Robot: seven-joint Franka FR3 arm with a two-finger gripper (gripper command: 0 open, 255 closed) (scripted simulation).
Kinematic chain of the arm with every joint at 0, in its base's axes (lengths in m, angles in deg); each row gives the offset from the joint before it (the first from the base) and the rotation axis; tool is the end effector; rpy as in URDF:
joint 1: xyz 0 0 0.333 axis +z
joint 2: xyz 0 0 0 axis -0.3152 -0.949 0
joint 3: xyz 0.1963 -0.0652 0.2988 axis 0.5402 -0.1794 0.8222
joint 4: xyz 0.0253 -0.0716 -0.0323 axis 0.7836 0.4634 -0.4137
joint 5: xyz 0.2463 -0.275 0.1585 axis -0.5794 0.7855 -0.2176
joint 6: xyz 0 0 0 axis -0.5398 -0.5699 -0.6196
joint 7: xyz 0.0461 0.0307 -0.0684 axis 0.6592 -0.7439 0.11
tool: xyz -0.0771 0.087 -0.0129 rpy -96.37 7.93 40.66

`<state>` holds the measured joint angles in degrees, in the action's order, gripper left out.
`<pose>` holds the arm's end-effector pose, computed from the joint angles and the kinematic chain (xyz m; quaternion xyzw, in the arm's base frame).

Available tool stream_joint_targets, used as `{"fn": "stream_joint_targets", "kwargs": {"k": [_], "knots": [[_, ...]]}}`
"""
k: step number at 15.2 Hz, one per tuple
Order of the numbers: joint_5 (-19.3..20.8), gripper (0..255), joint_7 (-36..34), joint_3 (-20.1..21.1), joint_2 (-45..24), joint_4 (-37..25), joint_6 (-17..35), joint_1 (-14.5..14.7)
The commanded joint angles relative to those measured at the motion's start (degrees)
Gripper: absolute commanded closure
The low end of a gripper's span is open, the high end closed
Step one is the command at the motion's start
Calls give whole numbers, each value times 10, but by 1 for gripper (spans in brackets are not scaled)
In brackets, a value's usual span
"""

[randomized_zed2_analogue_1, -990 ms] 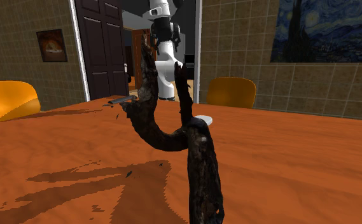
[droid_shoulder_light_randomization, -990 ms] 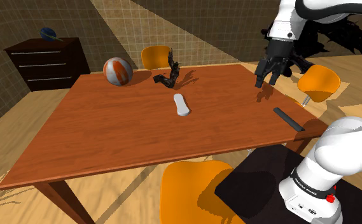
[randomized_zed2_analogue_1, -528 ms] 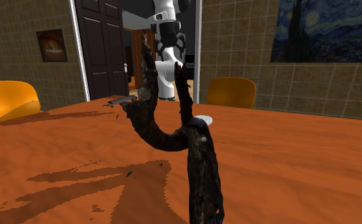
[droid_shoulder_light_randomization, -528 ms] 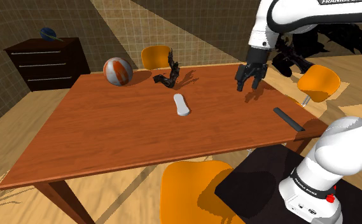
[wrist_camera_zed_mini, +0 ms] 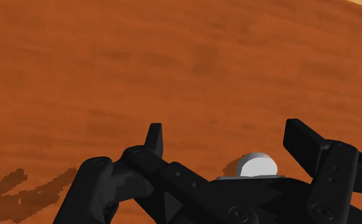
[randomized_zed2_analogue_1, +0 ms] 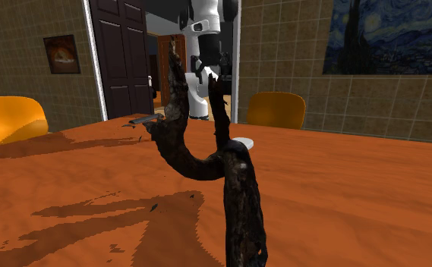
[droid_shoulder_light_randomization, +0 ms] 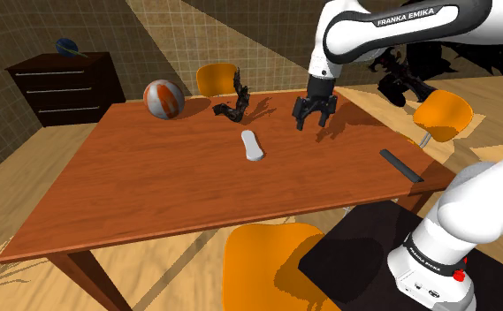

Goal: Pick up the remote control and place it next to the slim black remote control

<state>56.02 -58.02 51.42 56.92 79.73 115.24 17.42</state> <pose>0.4226 0.0449 0.5371 -0.9914 0.1188 0.0178 0.0524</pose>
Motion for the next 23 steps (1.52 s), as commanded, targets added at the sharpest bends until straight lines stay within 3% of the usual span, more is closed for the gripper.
{"fn": "stream_joint_targets", "kwargs": {"k": [1,11,21,23], "knots": [[4,0,-18,10,-44,-19,28,0],[53,0,-109,36,-267,-177,100,4],[109,0,-186,23,-501,-421,89,31],[110,0,-186,22,-506,-414,102,31]]}}
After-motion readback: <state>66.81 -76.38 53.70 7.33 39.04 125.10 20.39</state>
